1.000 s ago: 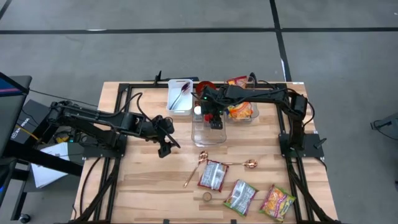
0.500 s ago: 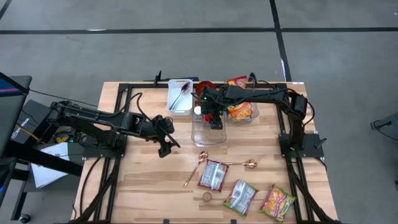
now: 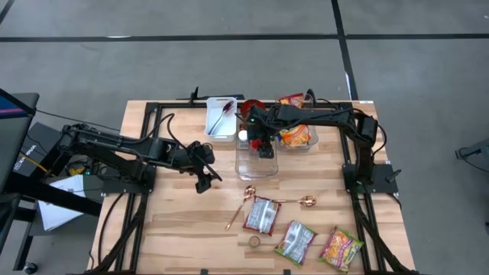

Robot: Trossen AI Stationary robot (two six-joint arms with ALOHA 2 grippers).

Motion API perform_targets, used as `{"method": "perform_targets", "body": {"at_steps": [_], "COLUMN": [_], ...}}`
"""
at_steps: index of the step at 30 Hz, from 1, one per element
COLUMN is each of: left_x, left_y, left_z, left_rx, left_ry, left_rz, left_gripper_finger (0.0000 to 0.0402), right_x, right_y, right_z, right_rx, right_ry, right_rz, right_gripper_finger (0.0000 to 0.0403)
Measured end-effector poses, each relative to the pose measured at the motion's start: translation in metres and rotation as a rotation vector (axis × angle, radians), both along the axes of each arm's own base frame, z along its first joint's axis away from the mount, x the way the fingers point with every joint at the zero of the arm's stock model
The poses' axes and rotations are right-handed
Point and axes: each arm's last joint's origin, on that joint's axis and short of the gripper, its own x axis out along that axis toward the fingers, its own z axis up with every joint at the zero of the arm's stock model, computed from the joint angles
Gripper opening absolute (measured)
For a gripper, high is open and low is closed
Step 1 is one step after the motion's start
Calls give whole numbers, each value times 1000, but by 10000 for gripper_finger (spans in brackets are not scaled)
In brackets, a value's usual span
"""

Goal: Pick & Place Food Item
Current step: Put the red spice can into the left transparent bin

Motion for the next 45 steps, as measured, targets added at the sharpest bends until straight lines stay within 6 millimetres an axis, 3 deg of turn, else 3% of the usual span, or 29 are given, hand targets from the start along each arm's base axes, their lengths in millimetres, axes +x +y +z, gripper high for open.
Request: {"method": "perform_targets", "body": {"at_steps": [25,45], "left_x": [0,0], "left_y": [0,0], "left_z": [0,0], "left_rx": [0,0], "left_ry": [1,0], "left_rz": [-3,-3], "left_gripper_finger": [294,294], "right_x": [-1,-9], "right_y": [-2,-17], "right_z": [0,-1], "right_rx": [-4,39], "right_ry": [5,24], "right_rz": [7,-117], "right_gripper_finger": [240,240]}}
